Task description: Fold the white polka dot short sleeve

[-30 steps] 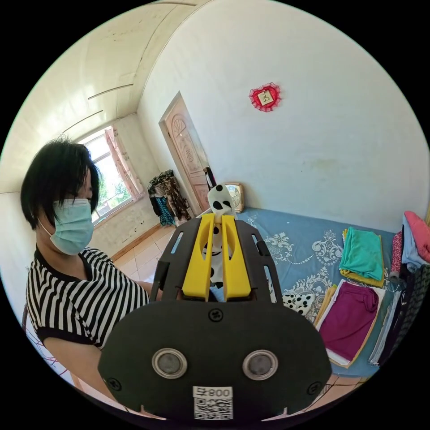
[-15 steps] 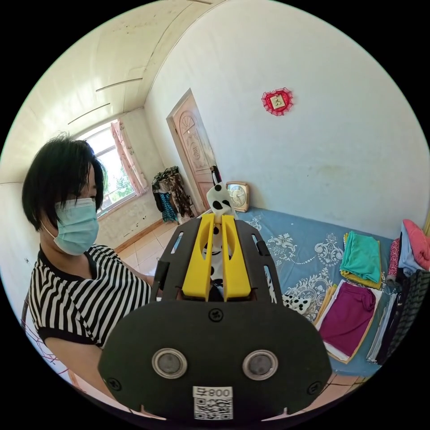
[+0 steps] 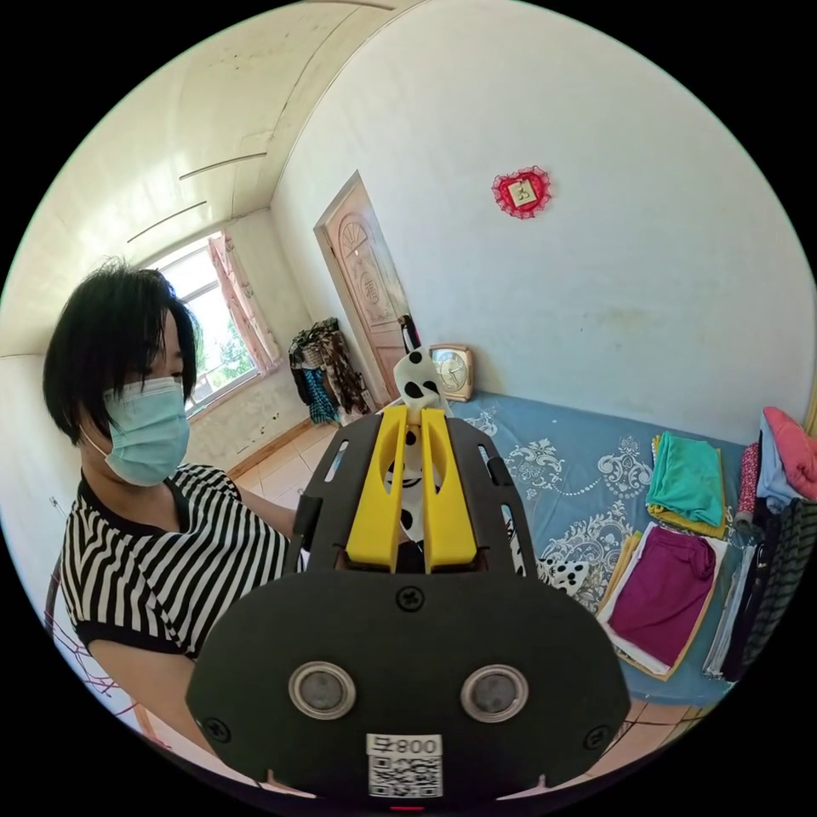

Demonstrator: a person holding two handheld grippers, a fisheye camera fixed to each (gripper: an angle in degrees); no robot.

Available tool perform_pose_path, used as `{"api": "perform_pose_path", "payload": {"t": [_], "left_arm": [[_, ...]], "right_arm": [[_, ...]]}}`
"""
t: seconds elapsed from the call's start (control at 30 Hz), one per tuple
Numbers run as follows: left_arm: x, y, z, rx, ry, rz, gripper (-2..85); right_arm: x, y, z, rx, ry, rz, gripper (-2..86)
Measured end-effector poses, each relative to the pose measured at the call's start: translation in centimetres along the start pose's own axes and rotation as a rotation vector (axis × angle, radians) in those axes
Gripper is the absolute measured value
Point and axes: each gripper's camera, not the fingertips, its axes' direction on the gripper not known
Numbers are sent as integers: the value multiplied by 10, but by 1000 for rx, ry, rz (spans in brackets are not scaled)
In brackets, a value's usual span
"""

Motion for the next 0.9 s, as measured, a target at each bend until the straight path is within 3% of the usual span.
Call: {"api": "perform_pose_path", "payload": {"t": [0.2,0.6,0.9], "left_arm": [[46,-33,-60,38,-34,-29,31],[121,-68,-313,314,-239,-109,24],[228,-102,-472,427,-428,9,23]], "right_arm": [[8,11,-15,27,28,19,22],[27,56,-67,182,-11,52,21],[35,96,-92,278,-142,56,22]]}}
